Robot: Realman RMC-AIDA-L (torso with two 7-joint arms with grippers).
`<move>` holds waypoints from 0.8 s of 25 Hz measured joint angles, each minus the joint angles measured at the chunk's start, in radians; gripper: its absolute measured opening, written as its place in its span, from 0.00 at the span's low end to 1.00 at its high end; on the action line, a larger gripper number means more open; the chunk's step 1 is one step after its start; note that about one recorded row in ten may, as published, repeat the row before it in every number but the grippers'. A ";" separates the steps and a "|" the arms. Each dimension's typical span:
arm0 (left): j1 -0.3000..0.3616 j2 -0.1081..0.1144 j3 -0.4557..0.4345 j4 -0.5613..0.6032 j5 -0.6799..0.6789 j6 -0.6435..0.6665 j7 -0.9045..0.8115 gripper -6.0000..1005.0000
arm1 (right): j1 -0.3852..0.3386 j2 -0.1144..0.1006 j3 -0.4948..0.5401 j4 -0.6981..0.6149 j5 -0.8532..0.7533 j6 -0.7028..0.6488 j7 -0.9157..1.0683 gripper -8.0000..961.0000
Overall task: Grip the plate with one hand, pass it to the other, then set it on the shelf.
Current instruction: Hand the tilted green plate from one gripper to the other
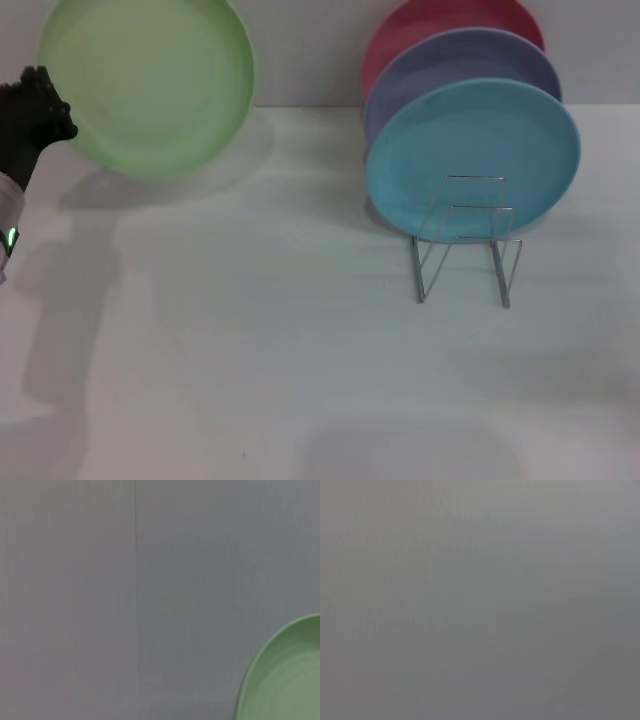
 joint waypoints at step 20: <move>-0.106 -0.018 0.246 0.504 0.220 0.638 -0.525 0.04 | -0.049 0.006 -0.239 -0.006 -0.003 -0.026 -0.011 0.69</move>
